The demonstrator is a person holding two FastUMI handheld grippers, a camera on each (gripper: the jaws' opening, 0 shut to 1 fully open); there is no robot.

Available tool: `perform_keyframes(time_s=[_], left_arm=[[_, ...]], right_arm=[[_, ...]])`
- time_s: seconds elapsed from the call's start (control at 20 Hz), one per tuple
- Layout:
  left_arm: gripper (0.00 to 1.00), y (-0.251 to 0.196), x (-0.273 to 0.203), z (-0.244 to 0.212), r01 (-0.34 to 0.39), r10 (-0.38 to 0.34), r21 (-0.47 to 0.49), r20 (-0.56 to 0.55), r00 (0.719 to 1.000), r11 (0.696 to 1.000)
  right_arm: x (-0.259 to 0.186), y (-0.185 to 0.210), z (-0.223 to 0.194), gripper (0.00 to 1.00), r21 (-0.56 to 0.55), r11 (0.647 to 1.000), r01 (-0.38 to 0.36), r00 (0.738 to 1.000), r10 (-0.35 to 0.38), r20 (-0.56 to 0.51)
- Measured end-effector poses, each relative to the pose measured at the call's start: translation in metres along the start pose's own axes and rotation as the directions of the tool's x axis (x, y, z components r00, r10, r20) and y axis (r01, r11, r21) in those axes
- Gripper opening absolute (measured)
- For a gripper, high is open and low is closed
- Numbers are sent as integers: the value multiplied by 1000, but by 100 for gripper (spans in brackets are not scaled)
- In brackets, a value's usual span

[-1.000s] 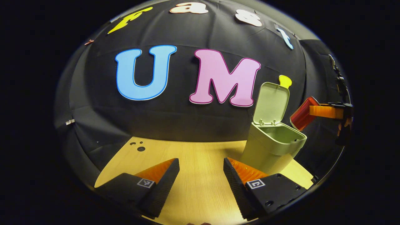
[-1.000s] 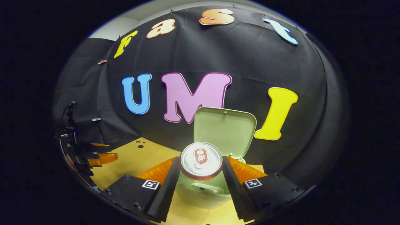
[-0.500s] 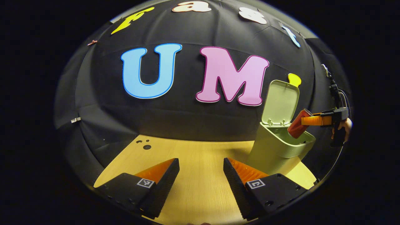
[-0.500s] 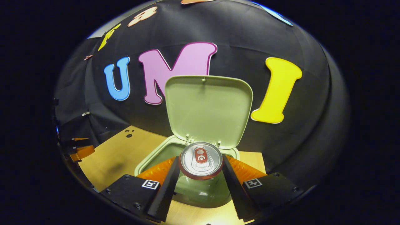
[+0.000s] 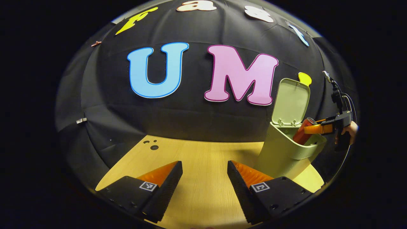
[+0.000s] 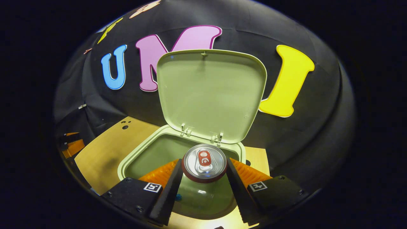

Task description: Press the lid of the desktop garbage bin to open it, pick up the crumpled paper on the desktop and throw it into the bin, then pick up the pop can on the desktop and drop it into the bin, and finally close the garbage bin lid.

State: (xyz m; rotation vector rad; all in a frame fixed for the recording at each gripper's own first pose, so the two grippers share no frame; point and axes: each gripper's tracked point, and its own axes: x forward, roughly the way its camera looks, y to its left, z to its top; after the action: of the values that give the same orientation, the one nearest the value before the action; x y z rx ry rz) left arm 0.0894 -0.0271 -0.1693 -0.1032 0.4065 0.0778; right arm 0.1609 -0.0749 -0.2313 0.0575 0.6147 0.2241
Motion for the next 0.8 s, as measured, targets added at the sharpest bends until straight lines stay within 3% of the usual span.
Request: perform_keyframes(time_s=[0.5,0.8], left_arm=[[91,2,-21,-8,-20,20,-11,0,1000,1000],[92,8,-40,-6,-22,22,-15,19,1000,1000]], right_arm=[[2,-7,-6,81,19,1000,17,1000,-17,-6],[-28,5,29,87,36,999,7,995,-10,103]])
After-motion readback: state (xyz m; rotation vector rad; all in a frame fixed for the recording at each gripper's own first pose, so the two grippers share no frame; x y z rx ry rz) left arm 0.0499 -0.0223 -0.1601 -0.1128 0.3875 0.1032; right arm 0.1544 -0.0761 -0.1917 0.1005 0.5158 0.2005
